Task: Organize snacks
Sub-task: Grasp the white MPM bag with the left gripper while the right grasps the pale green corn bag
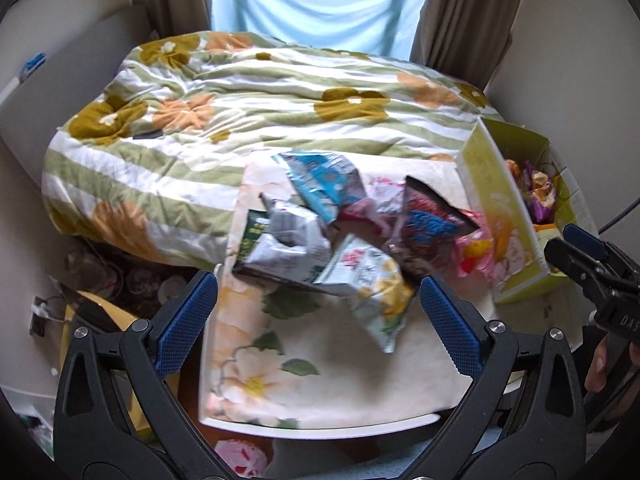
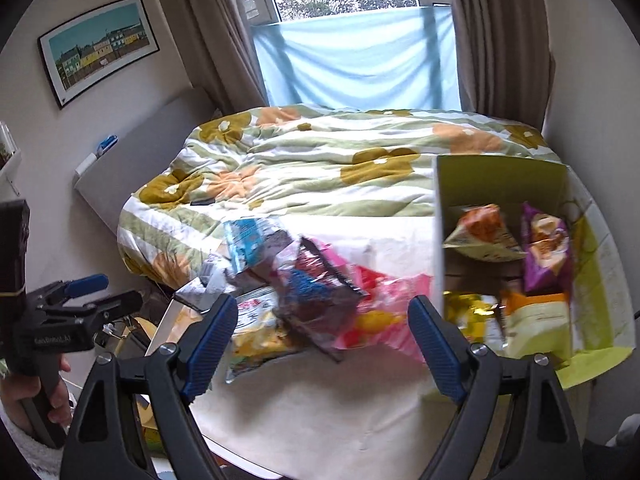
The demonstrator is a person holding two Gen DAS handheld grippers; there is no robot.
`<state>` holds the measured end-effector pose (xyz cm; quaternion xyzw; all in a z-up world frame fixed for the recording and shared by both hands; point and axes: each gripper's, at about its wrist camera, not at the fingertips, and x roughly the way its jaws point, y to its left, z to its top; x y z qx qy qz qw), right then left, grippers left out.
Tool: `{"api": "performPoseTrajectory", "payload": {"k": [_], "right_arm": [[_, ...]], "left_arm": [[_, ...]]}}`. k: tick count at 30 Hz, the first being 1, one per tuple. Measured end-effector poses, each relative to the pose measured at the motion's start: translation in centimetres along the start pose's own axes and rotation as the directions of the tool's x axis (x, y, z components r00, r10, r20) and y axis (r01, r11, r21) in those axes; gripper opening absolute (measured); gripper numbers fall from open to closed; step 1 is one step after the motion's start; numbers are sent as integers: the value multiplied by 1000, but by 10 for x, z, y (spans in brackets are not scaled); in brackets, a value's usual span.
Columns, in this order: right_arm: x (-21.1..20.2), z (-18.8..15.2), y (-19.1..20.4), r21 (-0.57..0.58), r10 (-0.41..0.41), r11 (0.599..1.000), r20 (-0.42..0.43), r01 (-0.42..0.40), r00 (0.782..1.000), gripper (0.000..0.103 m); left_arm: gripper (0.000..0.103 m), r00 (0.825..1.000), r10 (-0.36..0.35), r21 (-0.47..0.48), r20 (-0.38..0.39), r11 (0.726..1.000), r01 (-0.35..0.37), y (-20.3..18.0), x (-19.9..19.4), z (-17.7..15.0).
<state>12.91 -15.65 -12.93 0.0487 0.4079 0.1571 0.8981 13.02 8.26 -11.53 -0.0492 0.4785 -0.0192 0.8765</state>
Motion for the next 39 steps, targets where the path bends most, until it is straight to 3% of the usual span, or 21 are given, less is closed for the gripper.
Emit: {"api": "performPoseTrajectory", "payload": {"k": [9,17,25,29,33,34,39], "right_arm": [[65,-23,64,-40,-30,999,-61,28,998,84],[123,-48,98,-174,-82,983,-163,53,983,84],[170,-67,116,-328,-176,939,-216,99,960,84],[183,-69,114,-335,-181,937,-217,101,959,84],[194,-70,111,-328,-180,939,-222,100,958,84],[194,-70,110,-327,-179,940,-222,100,958,84],[201,-66,106,-321,-177,942,-222,100,959,84]], "left_arm": [[101,986,-132,56,-99,989,138,56,63,22],[101,954,-219,64,-205,969,237,54,137,34],[100,936,-220,81,-274,965,250,39,196,33],[80,918,-252,58,-307,958,282,41,209,28],[72,909,-272,41,-317,953,299,43,215,27],[61,912,-261,52,-317,955,292,43,216,27],[58,909,-264,57,-323,953,297,48,214,26]]}}
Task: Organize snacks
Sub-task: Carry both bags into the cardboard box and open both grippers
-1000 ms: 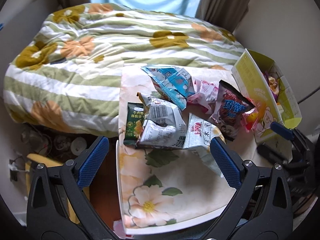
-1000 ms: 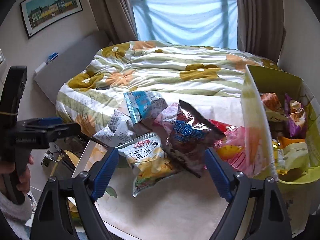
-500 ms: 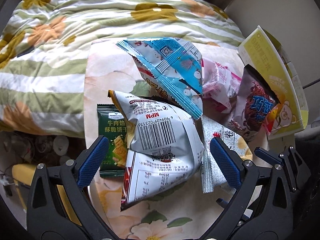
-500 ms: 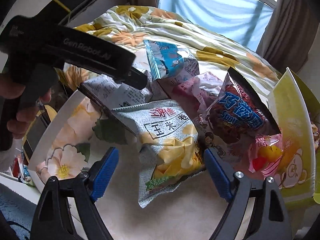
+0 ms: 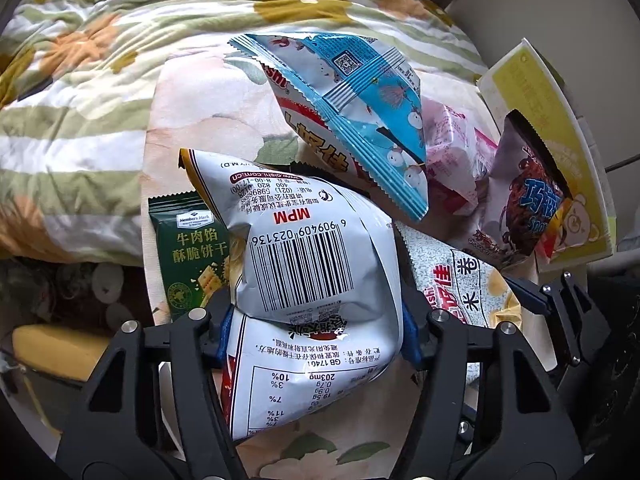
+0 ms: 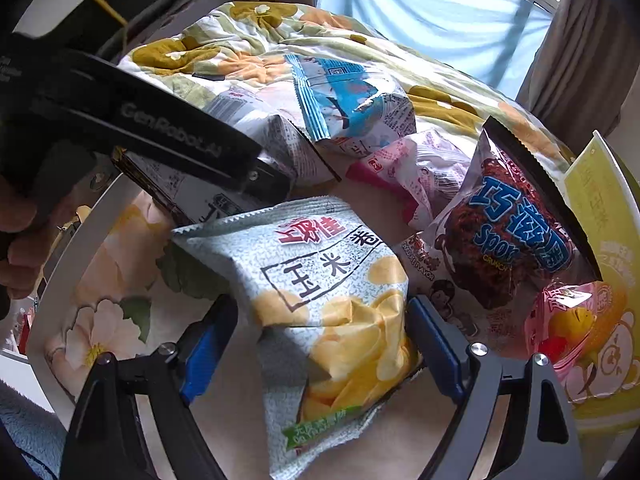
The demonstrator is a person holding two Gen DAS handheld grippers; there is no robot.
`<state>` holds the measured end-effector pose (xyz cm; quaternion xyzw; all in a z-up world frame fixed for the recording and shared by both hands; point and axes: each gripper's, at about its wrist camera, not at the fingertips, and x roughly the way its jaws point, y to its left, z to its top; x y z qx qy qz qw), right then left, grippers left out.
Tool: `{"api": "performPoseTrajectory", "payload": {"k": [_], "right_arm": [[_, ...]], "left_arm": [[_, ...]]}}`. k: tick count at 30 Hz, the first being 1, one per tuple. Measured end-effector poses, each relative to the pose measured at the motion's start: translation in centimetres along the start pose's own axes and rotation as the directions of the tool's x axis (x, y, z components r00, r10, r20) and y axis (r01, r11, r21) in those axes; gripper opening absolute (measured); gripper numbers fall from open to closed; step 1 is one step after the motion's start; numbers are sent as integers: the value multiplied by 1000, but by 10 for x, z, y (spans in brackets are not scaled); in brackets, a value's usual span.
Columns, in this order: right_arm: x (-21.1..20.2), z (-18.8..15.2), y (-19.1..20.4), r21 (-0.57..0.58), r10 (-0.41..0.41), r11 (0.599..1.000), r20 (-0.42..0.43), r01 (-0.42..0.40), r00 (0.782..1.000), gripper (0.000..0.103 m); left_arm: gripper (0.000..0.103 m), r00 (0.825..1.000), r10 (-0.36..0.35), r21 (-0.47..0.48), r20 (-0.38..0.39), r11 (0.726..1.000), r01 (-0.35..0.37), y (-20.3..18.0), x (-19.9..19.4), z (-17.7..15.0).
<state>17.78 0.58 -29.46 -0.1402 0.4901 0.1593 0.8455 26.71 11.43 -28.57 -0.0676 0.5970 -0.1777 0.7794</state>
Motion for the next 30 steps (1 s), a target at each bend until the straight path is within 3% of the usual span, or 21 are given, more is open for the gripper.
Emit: {"api": "performPoseTrajectory", "payload": {"k": [8,20,30], "right_arm": [[5,5,1,-11,6,1000,1,-6,1000,83],[4,3,6,-14,24,1000,1,-24,1000,58],[-25,-3,7,45,51,998,30,-52,998,54]], "left_arm": [[58,999,31,4,20,1000,-31,2,-16,-13],[58,996,67,-7,62,998,-66,7,-41,-31],[58,991,72,-18,115,997,-71,4,-76,-46]]}}
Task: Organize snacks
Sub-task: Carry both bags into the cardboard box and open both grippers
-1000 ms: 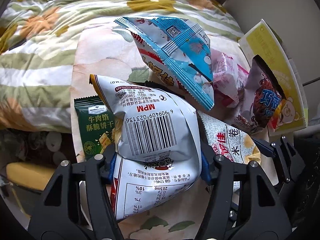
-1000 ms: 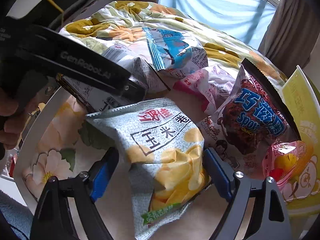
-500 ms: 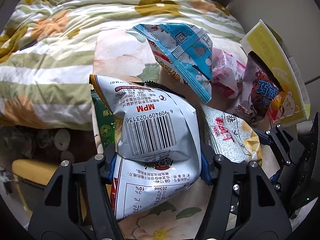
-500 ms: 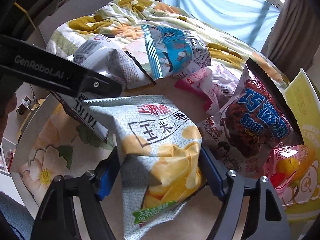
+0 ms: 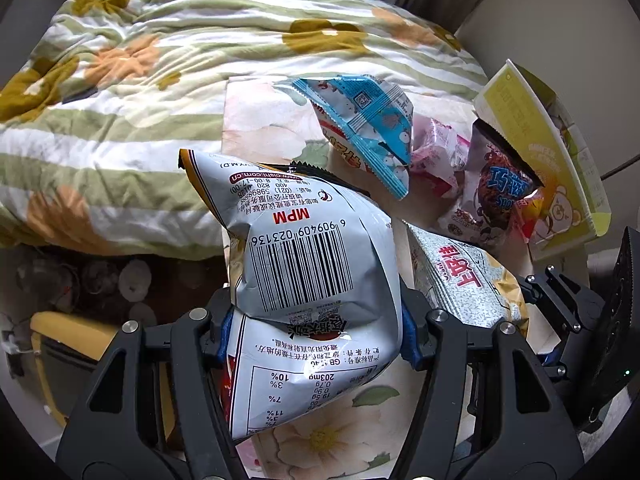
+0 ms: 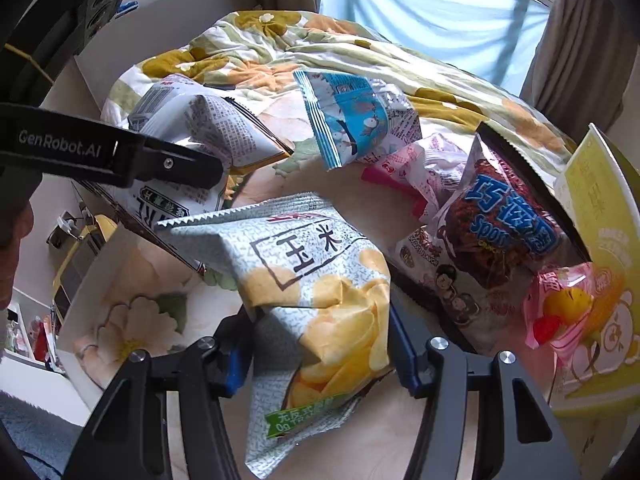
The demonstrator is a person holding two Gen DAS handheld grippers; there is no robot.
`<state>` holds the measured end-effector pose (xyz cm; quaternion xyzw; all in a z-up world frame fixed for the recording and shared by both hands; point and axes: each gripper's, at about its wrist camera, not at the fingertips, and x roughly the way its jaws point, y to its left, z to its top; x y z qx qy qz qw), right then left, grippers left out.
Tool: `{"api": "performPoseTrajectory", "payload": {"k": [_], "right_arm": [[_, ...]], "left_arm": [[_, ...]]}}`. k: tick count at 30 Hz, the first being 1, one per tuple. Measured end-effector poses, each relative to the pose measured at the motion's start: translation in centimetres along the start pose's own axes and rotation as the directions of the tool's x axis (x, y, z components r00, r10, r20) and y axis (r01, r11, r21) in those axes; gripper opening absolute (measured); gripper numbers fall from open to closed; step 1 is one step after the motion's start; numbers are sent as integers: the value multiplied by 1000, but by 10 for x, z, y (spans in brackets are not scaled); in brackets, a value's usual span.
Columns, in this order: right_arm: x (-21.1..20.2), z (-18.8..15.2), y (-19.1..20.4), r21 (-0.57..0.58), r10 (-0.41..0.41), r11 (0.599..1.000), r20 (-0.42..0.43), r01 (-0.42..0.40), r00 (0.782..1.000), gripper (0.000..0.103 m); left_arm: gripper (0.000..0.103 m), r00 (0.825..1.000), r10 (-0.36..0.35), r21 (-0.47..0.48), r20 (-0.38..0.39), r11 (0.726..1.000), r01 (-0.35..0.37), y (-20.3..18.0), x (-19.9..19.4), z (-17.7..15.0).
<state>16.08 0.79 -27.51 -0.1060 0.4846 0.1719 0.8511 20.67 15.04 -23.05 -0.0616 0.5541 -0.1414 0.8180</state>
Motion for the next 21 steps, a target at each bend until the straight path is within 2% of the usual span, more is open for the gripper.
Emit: {"api": "performPoseTrajectory", "payload": {"k": [5,11,15,21], "right_arm": [[-38,3,-7,77,20,997,32,-22,999,54],[-92,11,-42,194,4,981,90,-21,996,54],[-131,9,-84,264,-38,965,135,1,990,54],[-176,2,-156,312,-118,948,167,61,979,54]], "left_arm": [[58,999,4,19,45,1000,-5,-16,-33,2],[58,993,-3,51,122,999,-4,-57,-68,19],[58,984,-21,76,174,997,8,-102,-81,35],[58,972,-79,117,221,992,54,-192,-80,60]]}}
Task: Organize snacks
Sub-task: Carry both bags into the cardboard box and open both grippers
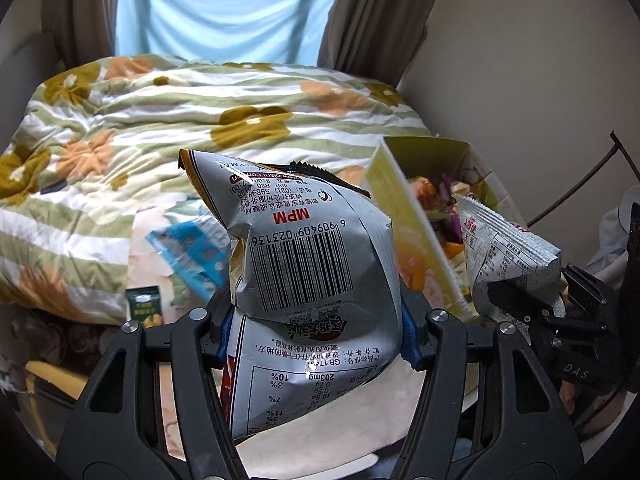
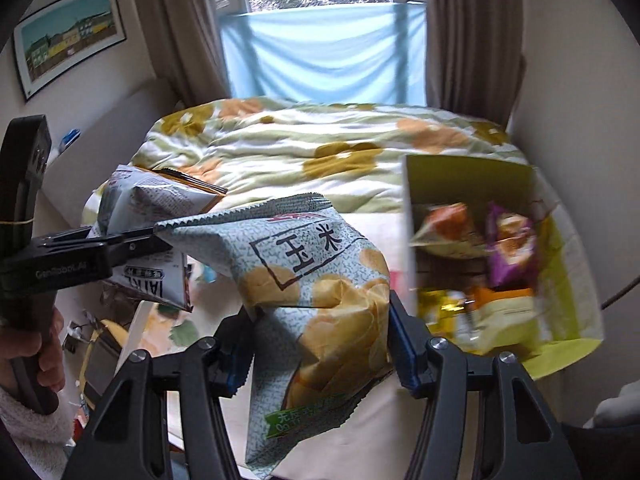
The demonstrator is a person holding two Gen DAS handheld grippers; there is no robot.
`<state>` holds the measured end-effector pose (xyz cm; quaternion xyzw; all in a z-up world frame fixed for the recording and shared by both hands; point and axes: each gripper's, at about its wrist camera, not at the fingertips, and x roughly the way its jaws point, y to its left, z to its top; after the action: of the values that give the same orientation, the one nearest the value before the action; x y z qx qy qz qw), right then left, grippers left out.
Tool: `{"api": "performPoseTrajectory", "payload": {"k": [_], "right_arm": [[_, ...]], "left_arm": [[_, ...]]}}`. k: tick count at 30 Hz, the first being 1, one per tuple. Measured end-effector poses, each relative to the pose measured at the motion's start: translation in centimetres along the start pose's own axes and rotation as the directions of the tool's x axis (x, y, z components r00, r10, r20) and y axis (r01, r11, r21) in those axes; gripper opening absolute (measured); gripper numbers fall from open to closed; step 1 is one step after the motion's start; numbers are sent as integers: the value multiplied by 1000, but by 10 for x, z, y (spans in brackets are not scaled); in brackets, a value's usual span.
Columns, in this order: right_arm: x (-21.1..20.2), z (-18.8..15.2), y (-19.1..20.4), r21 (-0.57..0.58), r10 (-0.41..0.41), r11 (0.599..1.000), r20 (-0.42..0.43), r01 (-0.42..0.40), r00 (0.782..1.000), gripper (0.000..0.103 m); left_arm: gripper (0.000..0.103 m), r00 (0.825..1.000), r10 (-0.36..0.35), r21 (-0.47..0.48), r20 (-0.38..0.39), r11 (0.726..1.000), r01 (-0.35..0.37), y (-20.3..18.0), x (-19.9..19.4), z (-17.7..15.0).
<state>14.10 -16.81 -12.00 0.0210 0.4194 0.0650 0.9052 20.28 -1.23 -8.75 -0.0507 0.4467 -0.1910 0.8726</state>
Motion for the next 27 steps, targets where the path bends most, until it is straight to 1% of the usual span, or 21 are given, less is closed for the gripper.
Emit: {"api": "performPoseTrajectory", "payload": {"k": [6,9,13,19,21,22,23,24,25,27], "right_arm": [[-23,11,-85,39,-32,999,8,32,999,54],[-29,14,-122,55,-38,998,13,37,999,54],[-31,17,-162,63,-34,997,12,33,999,54],[-28,14,-208,66,-14,998,-21,15,1000,54],[-26,14,-219,59,0,998,-35,2,999,54],[-25,13,-225,59,5,998,-40,-2,999,54],[-24,12,-228,61,8,998,-44,-6,999,54],[-22,12,-232,65,16,998,-47,-12,999,54],[-20,12,-236,70,22,997,-50,-19,999,54],[-17,13,-242,77,41,996,-56,-36,998,54]], "left_arm": [[58,999,-42,45,3,998,42,-87,39,25],[58,999,-50,60,-5,997,50,-126,63,31],[58,998,-50,67,-31,996,52,-170,97,33],[58,997,-34,61,-74,997,38,-212,145,30],[62,996,-4,58,-89,998,9,-218,158,29],[73,995,18,55,-101,998,-13,-219,165,28],[92,994,41,52,-106,998,-35,-219,171,29],[99,993,64,48,-103,997,-60,-220,174,28],[103,993,73,45,-95,997,-69,-218,174,27],[103,991,90,39,-99,996,-86,-217,175,26]]}}
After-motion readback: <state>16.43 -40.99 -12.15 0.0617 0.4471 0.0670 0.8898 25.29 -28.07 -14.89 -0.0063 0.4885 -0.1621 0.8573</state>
